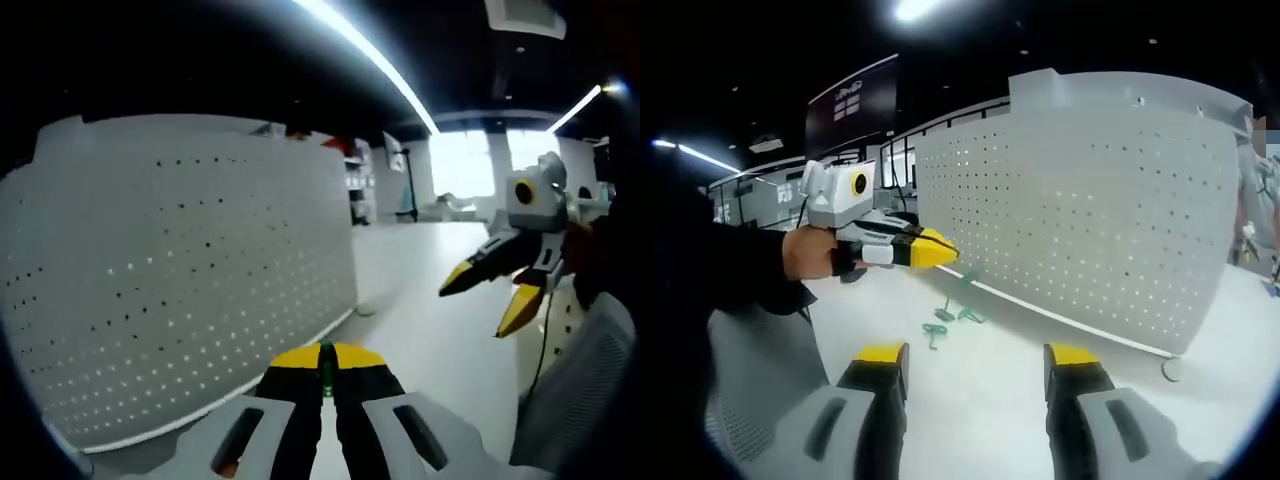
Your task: Insert the hook assembly into the mounting plate slot until the hook locks in place.
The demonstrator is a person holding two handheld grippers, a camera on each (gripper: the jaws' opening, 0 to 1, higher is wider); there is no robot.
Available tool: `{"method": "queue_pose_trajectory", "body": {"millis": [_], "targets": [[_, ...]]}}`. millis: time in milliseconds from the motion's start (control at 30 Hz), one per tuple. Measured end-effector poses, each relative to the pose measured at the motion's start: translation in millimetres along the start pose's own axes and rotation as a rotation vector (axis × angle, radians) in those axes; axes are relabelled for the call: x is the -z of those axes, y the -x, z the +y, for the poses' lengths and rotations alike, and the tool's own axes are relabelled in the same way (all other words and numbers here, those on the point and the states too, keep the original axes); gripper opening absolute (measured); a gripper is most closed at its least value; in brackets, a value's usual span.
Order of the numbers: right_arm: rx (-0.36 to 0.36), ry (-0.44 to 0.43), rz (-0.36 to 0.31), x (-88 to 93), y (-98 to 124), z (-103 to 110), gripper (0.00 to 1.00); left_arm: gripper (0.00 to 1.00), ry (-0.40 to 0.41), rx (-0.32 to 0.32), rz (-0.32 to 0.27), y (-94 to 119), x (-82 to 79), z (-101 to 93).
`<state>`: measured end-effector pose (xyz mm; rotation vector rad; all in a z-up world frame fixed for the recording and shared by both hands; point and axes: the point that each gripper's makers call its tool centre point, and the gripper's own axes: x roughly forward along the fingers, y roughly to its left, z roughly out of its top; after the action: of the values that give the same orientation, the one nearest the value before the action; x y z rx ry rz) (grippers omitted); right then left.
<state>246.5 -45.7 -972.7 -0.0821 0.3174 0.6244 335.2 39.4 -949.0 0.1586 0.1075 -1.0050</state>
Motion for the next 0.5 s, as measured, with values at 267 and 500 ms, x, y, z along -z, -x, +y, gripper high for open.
{"method": "queue_pose_trajectory", "body": {"millis": [267, 500], "targets": [[-0.021, 0.013, -0.017, -9.2, -2.8, 7.3, 0.52, 0.02, 0.071, -0.022, -0.107, 18.2, -27.0, -6.4], [-0.040, 0.021, -0.046, -21.6, -7.5, 15.4, 0.51, 0.02, 0.105, 0.017, -0.172, 21.6, -45.7, -31.5]]}}
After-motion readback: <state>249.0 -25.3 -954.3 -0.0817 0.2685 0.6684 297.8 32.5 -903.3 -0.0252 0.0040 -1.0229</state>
